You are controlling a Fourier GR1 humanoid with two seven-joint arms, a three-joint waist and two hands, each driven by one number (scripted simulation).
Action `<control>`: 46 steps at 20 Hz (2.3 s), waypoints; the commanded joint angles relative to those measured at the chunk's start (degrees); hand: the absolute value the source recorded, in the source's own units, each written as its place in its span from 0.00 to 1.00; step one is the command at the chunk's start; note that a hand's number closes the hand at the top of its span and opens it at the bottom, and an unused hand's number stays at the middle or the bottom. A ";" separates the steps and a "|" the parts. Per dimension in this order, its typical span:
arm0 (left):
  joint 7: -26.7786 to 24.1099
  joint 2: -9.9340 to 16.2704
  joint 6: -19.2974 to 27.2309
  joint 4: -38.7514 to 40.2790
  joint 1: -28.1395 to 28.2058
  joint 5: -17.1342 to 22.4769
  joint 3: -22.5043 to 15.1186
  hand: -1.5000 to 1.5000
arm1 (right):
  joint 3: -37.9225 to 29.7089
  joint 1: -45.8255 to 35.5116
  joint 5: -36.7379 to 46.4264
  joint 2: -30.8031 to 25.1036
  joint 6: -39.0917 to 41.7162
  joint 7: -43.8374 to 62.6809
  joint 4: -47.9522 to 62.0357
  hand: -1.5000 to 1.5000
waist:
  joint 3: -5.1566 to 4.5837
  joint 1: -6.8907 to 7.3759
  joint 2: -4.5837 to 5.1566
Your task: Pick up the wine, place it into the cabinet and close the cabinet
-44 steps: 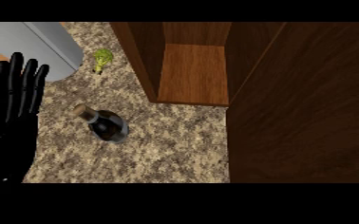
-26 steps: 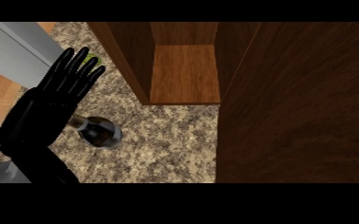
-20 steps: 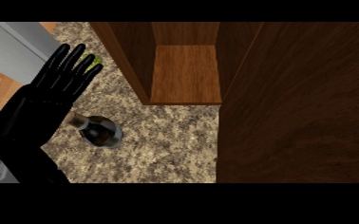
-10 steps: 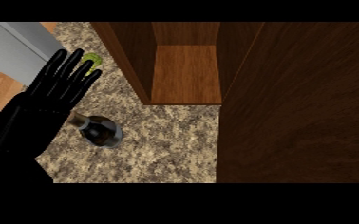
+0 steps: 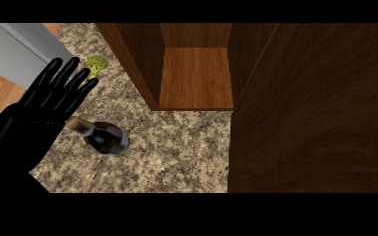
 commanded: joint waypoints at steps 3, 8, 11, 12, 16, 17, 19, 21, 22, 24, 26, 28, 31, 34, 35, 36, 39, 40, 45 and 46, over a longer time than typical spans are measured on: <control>-0.82 1.05 -2.62 0.58 3.31 0.27 3.54 0.00 | 3.30 -0.35 3.83 2.61 -2.07 2.52 -2.63 0.00 | 0.00 0.10 -0.01; -7.05 1.26 -7.47 8.74 2.81 -3.91 5.76 0.00 | 2.12 -0.20 3.02 2.35 -1.03 2.31 -2.72 0.00 | -0.01 -0.04 0.03; -6.27 2.94 -8.24 9.61 2.63 -3.45 7.67 0.00 | 0.87 -2.30 1.60 1.49 -0.25 2.69 -1.14 0.00 | 0.00 0.04 0.02; -9.28 2.52 -11.47 11.93 4.70 -3.62 8.22 0.00 | 0.80 -1.77 2.98 2.26 0.89 -0.73 0.77 0.00 | 0.00 0.07 0.04; -11.37 4.75 -14.16 19.84 0.99 -5.01 10.18 0.00 | 2.81 -1.84 3.30 3.27 -2.42 5.13 -3.62 0.00 | -0.03 -0.12 0.06; -11.52 3.19 -13.71 16.50 3.89 -5.85 9.37 0.00 | 0.37 -3.36 1.17 2.56 -1.44 4.10 -1.49 0.00 | -0.01 0.06 0.03; -12.89 5.34 -15.81 20.73 2.20 -6.36 11.19 0.00 | 1.47 0.66 3.24 4.13 1.01 -0.21 -1.10 0.00 | 0.00 -0.11 0.03; -12.48 5.06 -14.77 22.91 -0.09 -6.91 10.90 0.00 | -1.26 1.41 -1.44 2.44 1.95 2.14 -3.02 0.00 | 0.01 -0.20 0.02; -16.94 1.38 -14.77 22.89 2.73 -13.30 7.83 0.00 | 3.97 -3.45 4.42 4.25 -2.64 5.59 -3.21 0.00 | -0.02 -0.01 0.05; -19.57 4.38 -17.54 29.86 -0.61 -12.41 11.18 0.00 | 1.72 -3.36 2.63 3.73 -0.26 2.41 -0.37 0.00 | -0.01 -0.13 0.09; -20.31 4.79 -19.12 30.20 1.86 -12.61 11.44 0.00 | 4.96 -3.46 6.37 5.20 -2.51 4.20 -2.48 0.00 | -0.02 0.02 0.05; -18.75 4.96 -17.39 32.47 -1.70 -12.08 11.54 0.00 | 4.20 -1.20 4.94 4.87 -0.40 3.27 -2.46 0.00 | 0.00 -0.11 0.04; -25.40 4.69 -21.27 34.11 2.22 -15.95 11.60 0.00 | -1.21 -1.79 -1.12 2.14 1.27 4.40 -2.97 0.00 | 0.00 -0.06 0.02; -31.64 4.81 -20.93 44.80 -3.15 -22.59 10.79 0.00 | -0.22 -6.12 1.08 2.40 -0.60 5.59 -0.85 0.00 | -0.03 -0.23 0.12; -31.98 4.10 -21.32 40.41 0.86 -22.77 9.92 0.00 | 1.44 1.38 1.34 4.19 0.82 4.45 -5.46 0.00 | -0.01 -0.25 0.01; -32.12 4.24 -20.44 42.40 -1.74 -23.09 10.03 0.00 | 2.03 1.22 2.31 4.70 1.52 2.77 -5.04 0.00 | 0.00 -0.25 0.03; -33.31 5.70 -21.26 47.99 -4.54 -23.79 10.56 0.00 | -1.04 -8.58 -0.17 1.69 -1.10 7.81 -0.10 0.00 | -0.02 -0.03 0.08; -35.30 5.97 -21.98 46.92 -1.54 -24.14 11.13 0.00 | 3.83 2.14 5.45 6.04 1.95 1.58 -4.22 0.00 | 0.00 -0.17 0.02; -42.21 6.16 -22.46 54.43 -3.13 -28.92 10.10 0.00 | 3.08 -5.25 5.71 6.10 -0.33 2.03 1.55 0.00 | -0.02 0.00 0.09; -39.90 5.64 -21.72 56.58 -7.25 -28.17 9.61 0.00 | -1.06 -5.30 1.31 2.85 0.51 5.30 -0.80 0.00 | -0.01 -0.17 0.07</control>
